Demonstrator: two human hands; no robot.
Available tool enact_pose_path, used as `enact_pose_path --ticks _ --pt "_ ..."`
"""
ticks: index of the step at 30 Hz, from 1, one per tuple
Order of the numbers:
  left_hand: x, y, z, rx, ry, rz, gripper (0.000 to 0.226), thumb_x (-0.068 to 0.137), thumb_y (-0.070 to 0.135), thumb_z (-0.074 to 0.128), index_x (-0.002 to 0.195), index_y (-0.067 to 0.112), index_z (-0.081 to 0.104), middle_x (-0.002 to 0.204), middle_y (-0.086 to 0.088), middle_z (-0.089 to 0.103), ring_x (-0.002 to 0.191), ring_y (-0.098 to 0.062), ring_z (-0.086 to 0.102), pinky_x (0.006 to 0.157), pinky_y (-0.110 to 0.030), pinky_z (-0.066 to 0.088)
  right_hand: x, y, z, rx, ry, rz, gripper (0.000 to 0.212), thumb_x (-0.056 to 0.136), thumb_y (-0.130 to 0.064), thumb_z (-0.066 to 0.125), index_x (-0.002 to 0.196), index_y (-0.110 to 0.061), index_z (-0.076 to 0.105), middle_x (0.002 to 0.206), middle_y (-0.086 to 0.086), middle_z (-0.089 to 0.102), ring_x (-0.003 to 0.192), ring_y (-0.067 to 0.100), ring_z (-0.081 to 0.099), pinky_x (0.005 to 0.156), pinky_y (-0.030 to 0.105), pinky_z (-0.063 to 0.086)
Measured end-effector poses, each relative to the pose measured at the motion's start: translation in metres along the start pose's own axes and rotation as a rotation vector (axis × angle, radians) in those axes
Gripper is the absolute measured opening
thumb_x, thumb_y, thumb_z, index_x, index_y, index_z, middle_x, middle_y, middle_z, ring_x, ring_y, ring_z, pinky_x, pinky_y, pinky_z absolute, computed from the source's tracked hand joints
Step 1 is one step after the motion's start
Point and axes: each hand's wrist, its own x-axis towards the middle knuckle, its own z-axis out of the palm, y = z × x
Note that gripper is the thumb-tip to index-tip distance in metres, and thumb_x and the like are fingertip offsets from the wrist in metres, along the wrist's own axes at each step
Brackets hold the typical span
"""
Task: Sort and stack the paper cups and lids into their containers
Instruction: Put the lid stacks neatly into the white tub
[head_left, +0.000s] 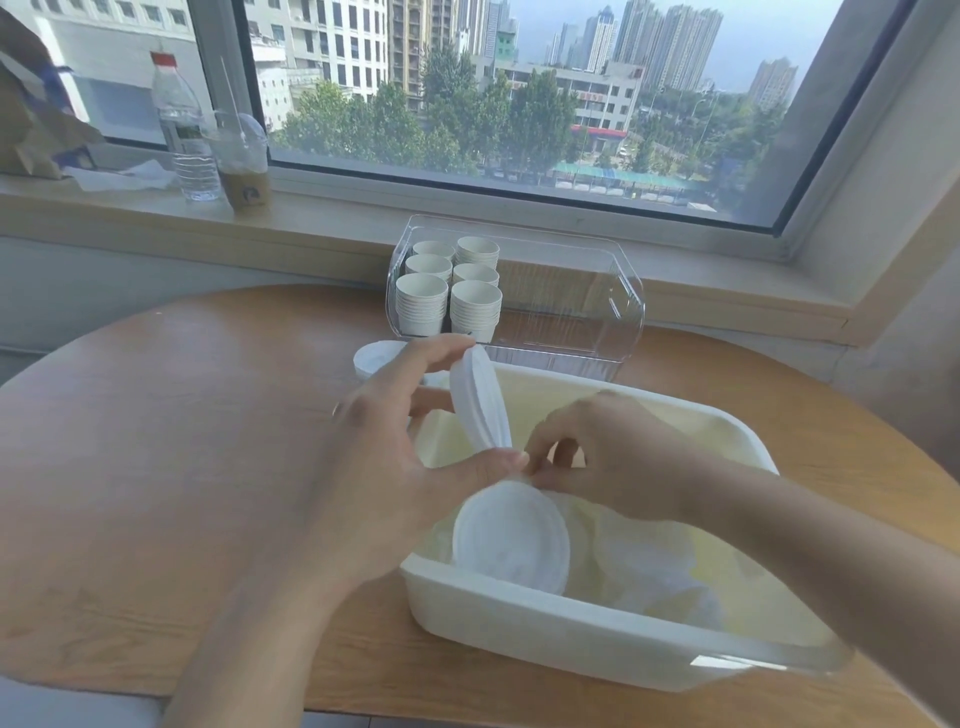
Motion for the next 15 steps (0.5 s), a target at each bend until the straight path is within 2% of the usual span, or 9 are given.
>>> enact_pose_path --ticks 4,6,8,10,11,13,15 --pt "-0.001 -0.003 0.0 0.047 0.002 0.015 0.076 0.061 0.048 0.094 0.127 0.054 0.055 0.125 0.045 0.059 0.107 0.013 0.063 0.084 0.0 0.04 -0.009 0.007 -0.014 -0.066 0.296 0.015 0.016 0.093 -0.017 0.072 0.091 -0.032 0.078 0.085 -0.02 0.069 0.08 0.005 0.065 0.08 0.029 0.05" --pt "-0.002 -0.006 0.001 0.085 0.009 0.008 0.078 0.062 0.043 0.097 0.126 0.058 0.055 0.121 0.044 0.06 0.109 0.01 0.062 0.081 -0.005 0.044 -0.014 0.006 -0.016 -0.088 0.436 0.003 0.017 0.093 -0.012 0.071 0.092 -0.028 0.079 0.089 -0.019 0.07 0.077 0.006 0.064 0.078 0.035 0.054" --pt "-0.003 -0.009 0.001 0.11 0.007 -0.007 0.08 0.062 0.047 0.097 0.129 0.06 0.055 0.118 0.041 0.063 0.113 -0.001 0.062 0.082 -0.014 0.045 -0.017 0.006 -0.013 -0.037 0.566 0.003 0.018 0.092 -0.008 0.072 0.091 -0.025 0.08 0.091 -0.018 0.071 0.071 0.001 0.062 0.073 0.033 0.054" --pt "-0.004 -0.011 0.0 0.126 0.005 -0.02 0.082 0.063 0.049 0.097 0.132 0.06 0.054 0.116 0.038 0.064 0.116 -0.008 0.061 0.086 -0.023 0.046 -0.018 0.008 -0.011 0.089 0.659 0.033 0.018 0.091 -0.007 0.074 0.089 -0.025 0.081 0.089 -0.02 0.071 0.07 -0.005 0.061 0.069 0.024 0.049" --pt "-0.004 -0.012 0.0 0.133 0.005 -0.021 0.083 0.062 0.049 0.097 0.132 0.06 0.054 0.116 0.036 0.064 0.117 -0.008 0.06 0.088 -0.023 0.046 -0.017 0.008 -0.011 0.167 0.677 0.054 0.018 0.091 -0.008 0.075 0.089 -0.025 0.081 0.088 -0.02 0.072 0.073 -0.004 0.062 0.068 0.019 0.047" --pt "-0.004 -0.012 0.0 0.134 -0.002 -0.012 0.083 0.062 0.046 0.099 0.132 0.057 0.056 0.119 0.035 0.064 0.116 -0.005 0.06 0.09 -0.015 0.044 -0.016 0.008 -0.011 0.344 0.644 0.067 0.019 0.092 -0.009 0.076 0.09 -0.027 0.081 0.089 -0.019 0.075 0.079 0.001 0.066 0.069 0.014 0.048" --pt "-0.004 -0.009 0.001 0.12 -0.017 0.01 0.084 0.062 0.039 0.1 0.134 0.051 0.058 0.123 0.036 0.062 0.115 0.0 0.06 0.091 -0.007 0.042 -0.015 0.005 -0.011 0.515 0.53 0.024 0.018 0.095 -0.011 0.075 0.095 -0.029 0.081 0.096 -0.019 0.077 0.085 0.005 0.069 0.071 0.021 0.053"
